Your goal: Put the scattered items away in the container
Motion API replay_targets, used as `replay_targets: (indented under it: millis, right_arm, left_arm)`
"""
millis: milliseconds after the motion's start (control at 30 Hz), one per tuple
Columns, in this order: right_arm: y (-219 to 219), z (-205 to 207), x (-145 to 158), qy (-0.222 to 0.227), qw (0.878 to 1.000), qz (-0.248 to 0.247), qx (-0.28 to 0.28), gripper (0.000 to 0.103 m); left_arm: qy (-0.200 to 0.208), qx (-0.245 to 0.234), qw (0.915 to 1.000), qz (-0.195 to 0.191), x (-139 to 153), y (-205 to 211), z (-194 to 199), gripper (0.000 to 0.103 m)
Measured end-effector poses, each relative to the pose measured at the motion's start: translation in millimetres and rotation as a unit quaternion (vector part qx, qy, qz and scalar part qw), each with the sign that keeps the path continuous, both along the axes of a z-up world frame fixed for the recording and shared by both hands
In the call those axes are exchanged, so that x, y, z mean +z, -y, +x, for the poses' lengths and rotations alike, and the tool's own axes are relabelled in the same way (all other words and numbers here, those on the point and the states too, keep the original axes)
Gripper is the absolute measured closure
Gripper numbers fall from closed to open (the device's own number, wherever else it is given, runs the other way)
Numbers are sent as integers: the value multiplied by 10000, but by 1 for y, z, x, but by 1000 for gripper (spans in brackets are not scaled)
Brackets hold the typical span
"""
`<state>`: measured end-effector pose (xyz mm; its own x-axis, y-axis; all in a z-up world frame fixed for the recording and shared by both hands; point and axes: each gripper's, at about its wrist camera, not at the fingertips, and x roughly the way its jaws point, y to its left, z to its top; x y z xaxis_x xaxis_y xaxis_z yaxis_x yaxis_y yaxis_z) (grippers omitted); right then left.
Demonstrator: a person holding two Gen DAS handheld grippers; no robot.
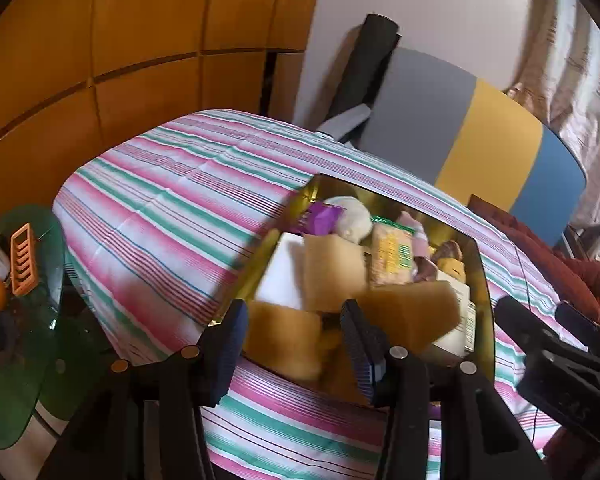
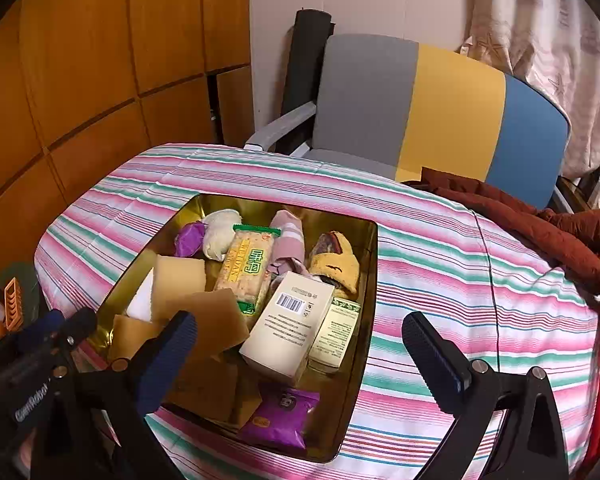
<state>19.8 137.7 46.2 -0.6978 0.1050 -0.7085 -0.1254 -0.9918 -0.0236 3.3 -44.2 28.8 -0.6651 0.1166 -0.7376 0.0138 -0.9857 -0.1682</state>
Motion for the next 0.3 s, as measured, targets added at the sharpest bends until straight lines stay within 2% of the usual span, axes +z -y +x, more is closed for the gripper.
replay_targets:
  millis: [300]
  right_arm:
    - [-6,-1,-4,51,9999,-95,-57,0]
  left_arm:
    - [-74,-245,9996,-126,1,-17,2,55]
